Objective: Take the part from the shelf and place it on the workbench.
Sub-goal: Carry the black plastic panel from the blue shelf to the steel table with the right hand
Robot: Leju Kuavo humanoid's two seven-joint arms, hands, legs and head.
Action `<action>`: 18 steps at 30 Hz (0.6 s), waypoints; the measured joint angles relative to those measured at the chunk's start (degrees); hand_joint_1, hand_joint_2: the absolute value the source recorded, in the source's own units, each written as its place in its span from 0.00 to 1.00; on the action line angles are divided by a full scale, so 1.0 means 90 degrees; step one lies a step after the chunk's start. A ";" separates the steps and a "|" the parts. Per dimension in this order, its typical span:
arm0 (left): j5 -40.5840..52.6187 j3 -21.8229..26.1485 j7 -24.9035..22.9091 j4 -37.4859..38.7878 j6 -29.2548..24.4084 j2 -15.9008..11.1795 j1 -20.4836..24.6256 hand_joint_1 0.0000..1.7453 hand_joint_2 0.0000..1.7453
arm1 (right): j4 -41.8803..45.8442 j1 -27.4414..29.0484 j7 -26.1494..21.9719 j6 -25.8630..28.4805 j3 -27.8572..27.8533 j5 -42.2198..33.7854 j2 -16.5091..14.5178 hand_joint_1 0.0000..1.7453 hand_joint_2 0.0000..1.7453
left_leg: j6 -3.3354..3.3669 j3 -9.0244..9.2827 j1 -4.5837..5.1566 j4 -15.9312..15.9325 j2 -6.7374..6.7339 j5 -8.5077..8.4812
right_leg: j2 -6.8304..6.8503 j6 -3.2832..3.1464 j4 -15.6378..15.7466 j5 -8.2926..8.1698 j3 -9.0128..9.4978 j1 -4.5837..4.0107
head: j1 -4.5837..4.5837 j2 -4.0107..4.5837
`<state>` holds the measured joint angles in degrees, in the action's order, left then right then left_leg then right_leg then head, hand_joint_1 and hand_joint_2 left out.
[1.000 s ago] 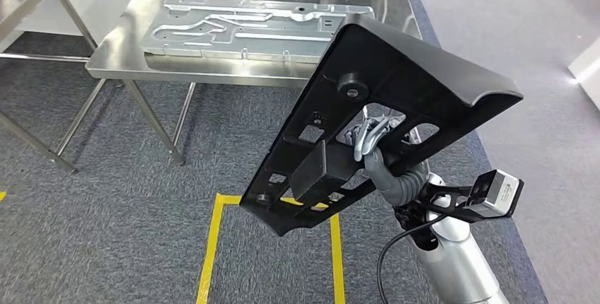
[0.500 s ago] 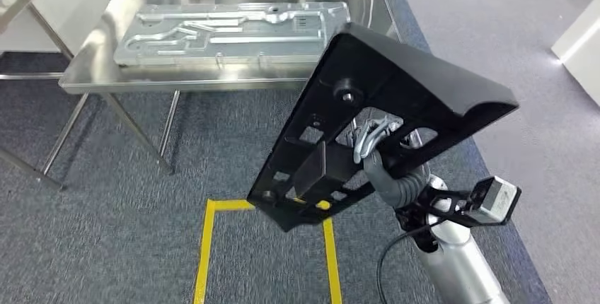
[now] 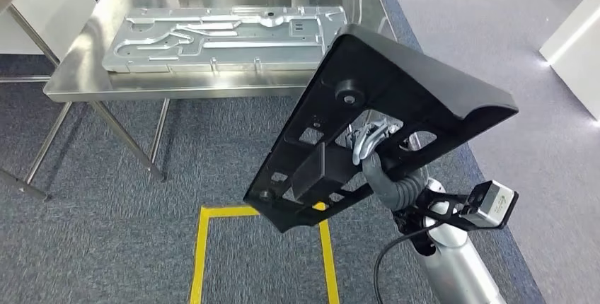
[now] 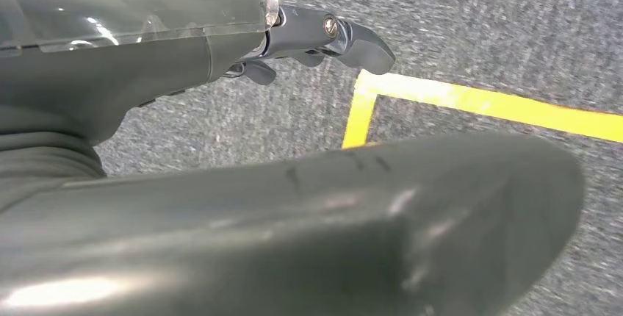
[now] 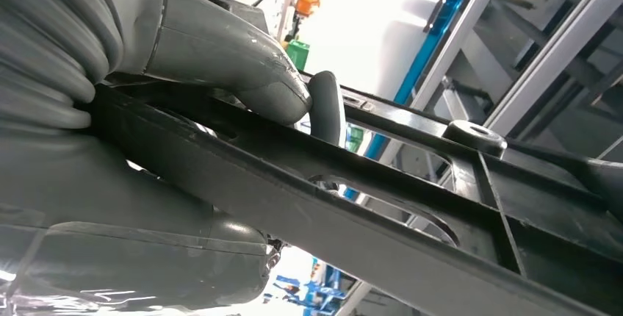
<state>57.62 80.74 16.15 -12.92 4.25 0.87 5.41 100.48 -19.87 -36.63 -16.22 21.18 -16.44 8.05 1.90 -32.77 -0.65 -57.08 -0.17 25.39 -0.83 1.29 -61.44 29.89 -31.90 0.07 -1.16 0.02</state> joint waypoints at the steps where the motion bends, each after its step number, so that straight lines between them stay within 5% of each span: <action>1: 0.0002 0.0000 0.0002 0.0000 0.0001 0.0000 0.0001 0.00 0.00 | -0.0001 0.0002 -0.0002 0.0006 0.0002 0.0005 0.0000 1.00 1.00 | 0.0020 0.0029 0.0001 0.0005 -0.0003 0.0025 | 0.0020 0.0029 -0.0394 0.0171 -0.0218 0.0017 | 0.0001 0.0000; 3: 0.0007 0.0000 0.0003 0.0000 0.0001 0.0000 -0.0002 0.00 0.00 | -0.0002 0.0026 -0.0007 0.0024 0.0011 0.0026 0.0001 1.00 1.00 | 0.0033 0.0079 0.0002 0.0003 -0.0006 0.0084 | 0.0031 0.0069 -0.1215 0.0456 -0.0762 0.0045 | 0.0001 0.0000; 5: 0.0009 0.0000 0.0003 0.0000 0.0001 0.0001 -0.0008 0.00 0.00 | -0.0004 0.0050 -0.0008 0.0043 0.0024 0.0047 0.0003 1.00 1.00 | 0.0020 0.0168 0.0002 0.0001 -0.0004 0.0159 | 0.0047 0.0083 -0.1327 0.0290 -0.0993 0.0069 | 0.0001 0.0000; 7: 0.0009 0.0000 0.0003 0.0000 0.0002 0.0002 -0.0010 0.00 0.00 | -0.0004 0.0054 -0.0008 0.0061 0.0030 0.0055 0.0007 1.00 1.00 | -0.0012 0.0310 0.0001 0.0002 -0.0003 0.0260 | 0.0082 0.0045 -0.0536 -0.0323 -0.0766 0.0077 | 0.0001 0.0000; 9: 0.0010 0.0000 0.0005 0.0000 0.0003 0.0002 -0.0003 0.00 0.00 | -0.0009 0.0052 -0.0012 0.0073 0.0033 0.0059 0.0010 1.00 1.00 | -0.0077 0.0415 0.0010 0.0008 -0.0012 0.0356 | 0.0127 -0.0026 0.0196 -0.0646 -0.0507 0.0040 | -0.0001 0.0000; 14: 0.0015 -0.0004 0.0013 0.0001 0.0005 0.0003 0.0013 0.00 0.00 | -0.0009 0.0055 -0.0019 0.0080 0.0041 0.0077 0.0019 1.00 1.00 | -0.0250 0.0466 0.0010 -0.0190 -0.0043 0.0467 | 0.0105 -0.0237 0.0444 -0.0603 -0.0311 0.0018 | -0.0002 0.0000; 16: 0.0016 -0.0007 0.0016 0.0002 0.0008 0.0006 0.0027 0.00 0.00 | -0.0005 0.0047 -0.0030 0.0085 0.0043 0.0087 0.0019 1.00 1.00 | -0.0291 0.0143 -0.0009 -0.0789 -0.0036 0.0653 | 0.0096 -0.0300 0.0478 -0.0550 -0.0194 0.0023 | -0.0004 0.0000; 18: 0.0016 -0.0007 0.0019 0.0002 0.0009 0.0003 0.0023 0.00 0.00 | -0.0005 0.0062 -0.0039 0.0090 0.0047 0.0098 0.0019 1.00 1.00 | -0.0320 -0.0396 -0.0012 -0.1586 -0.0032 0.0952 | 0.0078 -0.0331 0.0478 -0.0472 -0.0118 0.0008 | -0.0004 0.0000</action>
<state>57.77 80.67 16.32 -12.90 4.33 0.90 5.63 100.43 -19.31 -36.98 -15.41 21.61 -15.55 8.22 -0.98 -36.34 -0.75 -71.36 -0.45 33.95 -0.13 -1.68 -57.13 25.65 -32.96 0.15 -1.20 0.02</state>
